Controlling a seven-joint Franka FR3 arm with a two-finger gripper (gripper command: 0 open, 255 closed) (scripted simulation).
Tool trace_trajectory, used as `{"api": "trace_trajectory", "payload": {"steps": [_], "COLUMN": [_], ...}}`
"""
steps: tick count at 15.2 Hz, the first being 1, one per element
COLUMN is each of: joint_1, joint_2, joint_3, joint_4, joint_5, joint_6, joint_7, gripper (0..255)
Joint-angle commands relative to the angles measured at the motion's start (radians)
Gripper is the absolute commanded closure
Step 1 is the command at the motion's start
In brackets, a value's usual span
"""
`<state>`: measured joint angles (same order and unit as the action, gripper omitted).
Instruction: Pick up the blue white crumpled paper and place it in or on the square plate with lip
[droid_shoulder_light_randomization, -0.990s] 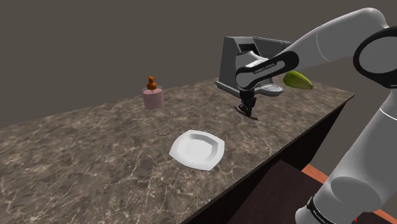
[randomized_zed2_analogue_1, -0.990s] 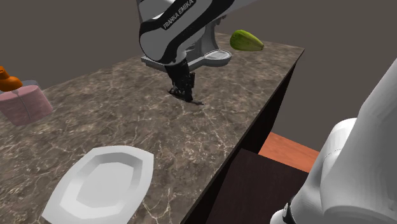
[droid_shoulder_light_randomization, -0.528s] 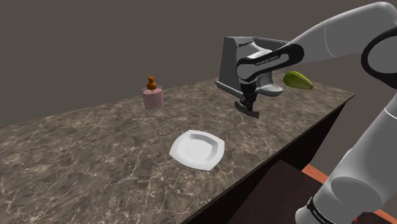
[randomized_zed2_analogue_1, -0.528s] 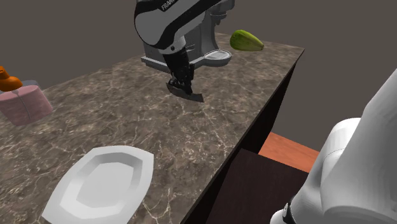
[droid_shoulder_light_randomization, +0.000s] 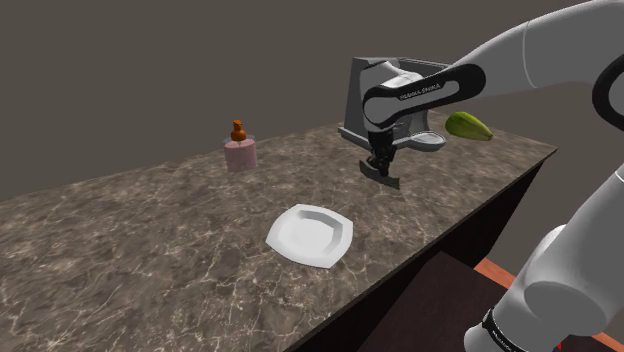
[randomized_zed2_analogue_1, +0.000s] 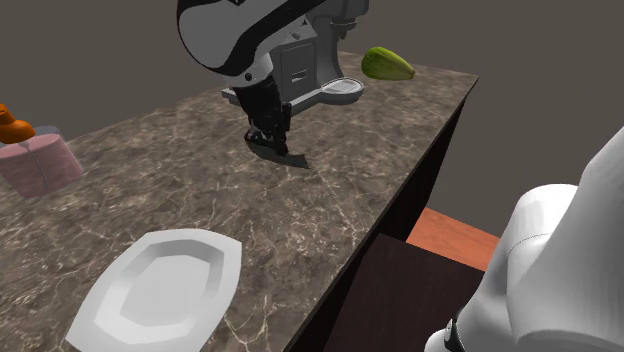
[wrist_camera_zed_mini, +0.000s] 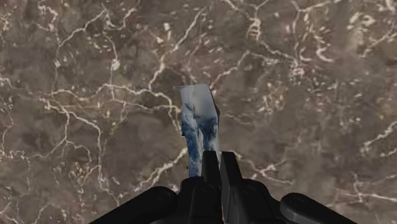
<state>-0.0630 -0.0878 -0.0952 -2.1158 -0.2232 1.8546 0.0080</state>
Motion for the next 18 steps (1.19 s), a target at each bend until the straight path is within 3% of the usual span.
{"api": "trace_trajectory", "payload": {"steps": [1,10,18], "joint_1": [0.025,0.131,0.225], "joint_2": [-0.009,-0.004,0.068], "joint_3": [0.028,0.15,0.254], "joint_4": [-0.011,-0.002,0.083], "joint_5": [0.012,0.072,0.117], "joint_6": [-0.008,-0.048,-0.086], "joint_7": [0.049,0.251,0.43], "gripper": [255,255,255]}}
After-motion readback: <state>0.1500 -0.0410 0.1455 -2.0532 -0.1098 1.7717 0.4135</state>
